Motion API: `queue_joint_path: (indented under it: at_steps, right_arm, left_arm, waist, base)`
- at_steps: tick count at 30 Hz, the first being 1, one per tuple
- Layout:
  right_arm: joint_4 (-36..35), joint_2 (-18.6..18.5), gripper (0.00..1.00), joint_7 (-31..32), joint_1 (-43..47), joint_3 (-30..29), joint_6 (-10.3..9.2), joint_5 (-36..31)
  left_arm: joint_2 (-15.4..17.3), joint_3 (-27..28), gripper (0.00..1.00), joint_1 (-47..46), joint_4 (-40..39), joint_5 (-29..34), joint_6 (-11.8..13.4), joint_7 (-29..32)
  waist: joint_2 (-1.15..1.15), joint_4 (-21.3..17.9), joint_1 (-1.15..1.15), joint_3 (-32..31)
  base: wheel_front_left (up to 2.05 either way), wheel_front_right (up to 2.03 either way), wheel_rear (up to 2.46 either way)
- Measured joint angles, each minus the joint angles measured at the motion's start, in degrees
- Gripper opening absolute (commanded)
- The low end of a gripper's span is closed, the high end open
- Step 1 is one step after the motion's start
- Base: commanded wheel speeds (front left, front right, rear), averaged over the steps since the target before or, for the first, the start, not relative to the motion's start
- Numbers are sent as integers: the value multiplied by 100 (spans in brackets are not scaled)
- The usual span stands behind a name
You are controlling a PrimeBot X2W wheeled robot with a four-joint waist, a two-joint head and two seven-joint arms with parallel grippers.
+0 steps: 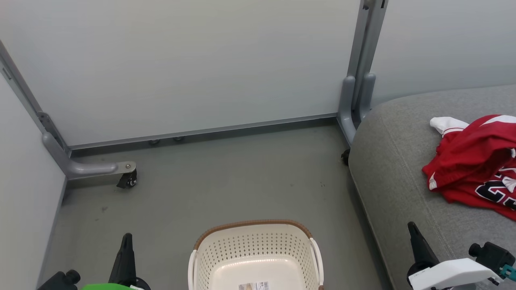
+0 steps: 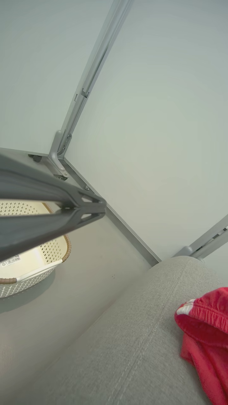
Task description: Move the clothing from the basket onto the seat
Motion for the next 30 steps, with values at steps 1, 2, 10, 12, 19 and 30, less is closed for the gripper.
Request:
queue_joint_path:
  at_steps: [1,2,10,12,19,30]
  right_arm:
    - [3,-1,0,24,-18,-9,0,74]
    - [5,-1,0,31,-38,-15,0,134]
    - [23,-3,0,176,-168,-90,0,673]
    - [25,-3,0,211,-194,-107,0,798]
    - [38,-7,0,318,-295,-170,0,1225]
    - [60,-9,0,479,-423,-254,0,1847]
  left_arm:
    - [1,9,0,-19,7,-84,-3,13]
    - [1,15,0,-38,13,-160,-5,36]
    - [10,86,0,-204,64,-722,-43,160]
    - [12,105,0,-238,80,-862,-46,202]
    - [14,172,0,-369,133,-1321,-74,310]
    - [15,266,0,-555,202,-1976,-99,470]
  waist:
    - [0,-3,0,8]
    - [0,-5,0,14]
    - [0,-26,0,74]
    - [0,-31,0,88]
    - [0,-48,0,140]
    - [0,-77,0,222]
  base:
    - [0,0,0]
    - [0,0,0]
    - [0,0,0]
    - [0,0,0]
    - [0,0,0]
    - [0,0,0]
